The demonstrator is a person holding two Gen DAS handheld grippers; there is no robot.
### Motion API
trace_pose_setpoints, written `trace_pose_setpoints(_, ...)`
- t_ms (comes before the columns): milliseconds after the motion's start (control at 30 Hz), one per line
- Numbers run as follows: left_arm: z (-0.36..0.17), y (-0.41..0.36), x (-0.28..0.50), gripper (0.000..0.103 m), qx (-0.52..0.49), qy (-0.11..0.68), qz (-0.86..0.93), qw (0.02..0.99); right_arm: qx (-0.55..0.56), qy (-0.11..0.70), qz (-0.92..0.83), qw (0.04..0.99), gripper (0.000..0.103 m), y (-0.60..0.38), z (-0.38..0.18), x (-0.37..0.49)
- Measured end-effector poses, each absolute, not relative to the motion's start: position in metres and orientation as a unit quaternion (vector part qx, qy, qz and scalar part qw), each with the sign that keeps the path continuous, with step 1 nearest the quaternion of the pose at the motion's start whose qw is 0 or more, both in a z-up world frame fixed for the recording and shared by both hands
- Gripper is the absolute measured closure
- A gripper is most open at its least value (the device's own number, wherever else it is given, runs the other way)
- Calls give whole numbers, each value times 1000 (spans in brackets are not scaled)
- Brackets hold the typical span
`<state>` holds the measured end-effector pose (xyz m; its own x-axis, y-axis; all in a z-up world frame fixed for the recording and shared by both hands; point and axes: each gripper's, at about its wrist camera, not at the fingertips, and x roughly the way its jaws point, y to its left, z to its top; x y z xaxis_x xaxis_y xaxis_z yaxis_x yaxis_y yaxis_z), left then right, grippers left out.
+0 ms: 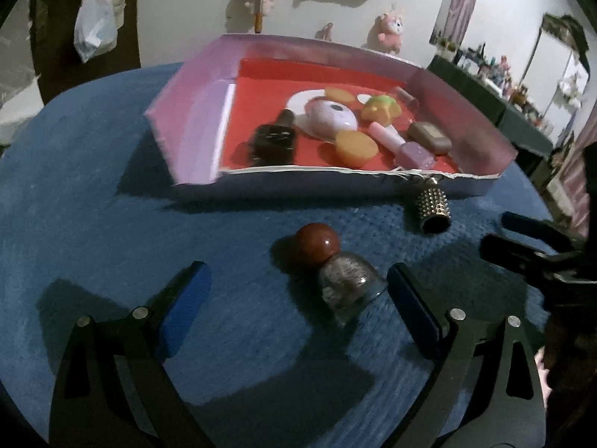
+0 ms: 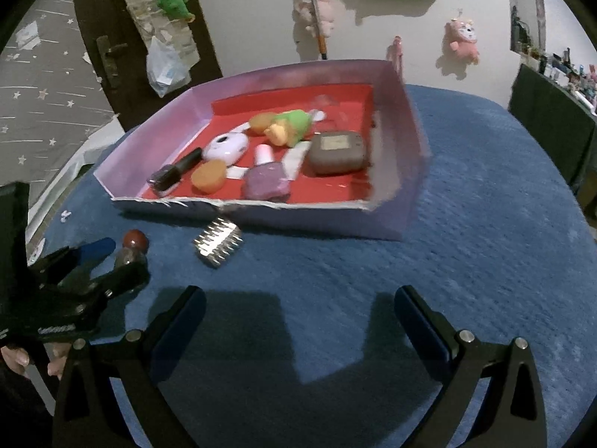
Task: Organize rigid objects
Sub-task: 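Grasp the brown-capped glitter bottle with the left gripper while the right gripper grasps the silver studded cylinder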
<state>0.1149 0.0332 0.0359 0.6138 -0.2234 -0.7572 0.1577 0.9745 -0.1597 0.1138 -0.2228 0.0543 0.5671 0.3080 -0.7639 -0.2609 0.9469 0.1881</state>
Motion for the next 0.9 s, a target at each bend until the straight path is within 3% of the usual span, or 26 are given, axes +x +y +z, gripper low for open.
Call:
trace_pose_setpoints(467, 42, 35, 111, 9, -29, 421, -96, 901, 35, 443, 130, 887, 0, -168, 46, 154)
trace_pose_setpoints(600, 36, 28, 114, 31, -39, 430, -115, 895, 32, 441, 120, 889, 3, -166, 46, 154)
trace_pose_setpoints(733, 33, 23, 113, 37, -37, 429, -114, 895, 37, 435, 118, 892, 13, -168, 46, 150)
trace_pose_setpoints(900, 33, 24, 114, 58, -40, 427, -117, 896, 36, 431, 122, 893, 21, -165, 46, 146)
